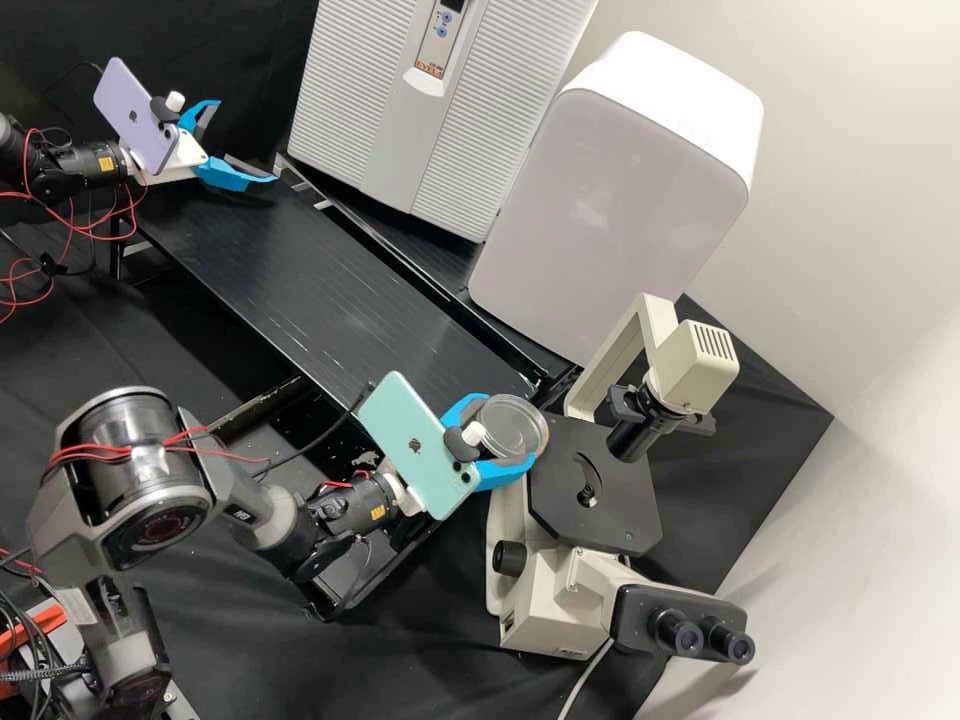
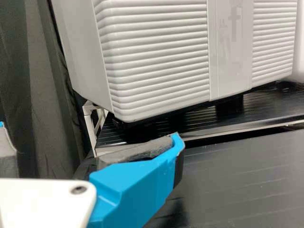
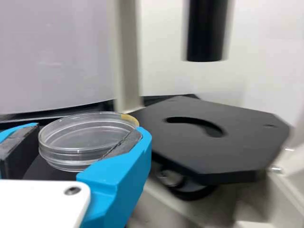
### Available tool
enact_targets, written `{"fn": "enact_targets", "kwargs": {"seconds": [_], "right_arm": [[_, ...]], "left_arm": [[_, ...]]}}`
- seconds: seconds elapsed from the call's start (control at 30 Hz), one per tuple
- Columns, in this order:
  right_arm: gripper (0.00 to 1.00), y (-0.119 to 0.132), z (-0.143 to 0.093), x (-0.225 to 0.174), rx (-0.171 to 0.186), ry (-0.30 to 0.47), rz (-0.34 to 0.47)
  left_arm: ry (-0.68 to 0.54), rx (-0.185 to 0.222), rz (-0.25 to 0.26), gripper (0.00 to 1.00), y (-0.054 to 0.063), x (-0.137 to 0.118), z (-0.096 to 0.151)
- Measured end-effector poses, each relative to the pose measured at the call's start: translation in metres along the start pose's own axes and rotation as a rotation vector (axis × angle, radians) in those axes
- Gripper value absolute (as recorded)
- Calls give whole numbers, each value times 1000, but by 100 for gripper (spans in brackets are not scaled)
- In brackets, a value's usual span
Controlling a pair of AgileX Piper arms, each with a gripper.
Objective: Place the petri dish on the bench
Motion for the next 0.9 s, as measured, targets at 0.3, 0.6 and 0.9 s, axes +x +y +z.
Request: {"fn": "enact_targets", "kwargs": {"seconds": [0.3,0.6,0.9], "right_arm": [[0,-13,-15,-16,-7,113,-26],[0,-35,-27,-23,-46,192,-112],[0,-56,-29,-20,-115,216,-189]], "left_arm": [[0,0,0,100,0,0,0],[0,0,0,100,0,0,0],[0,0,0,100,0,0,0]]}}
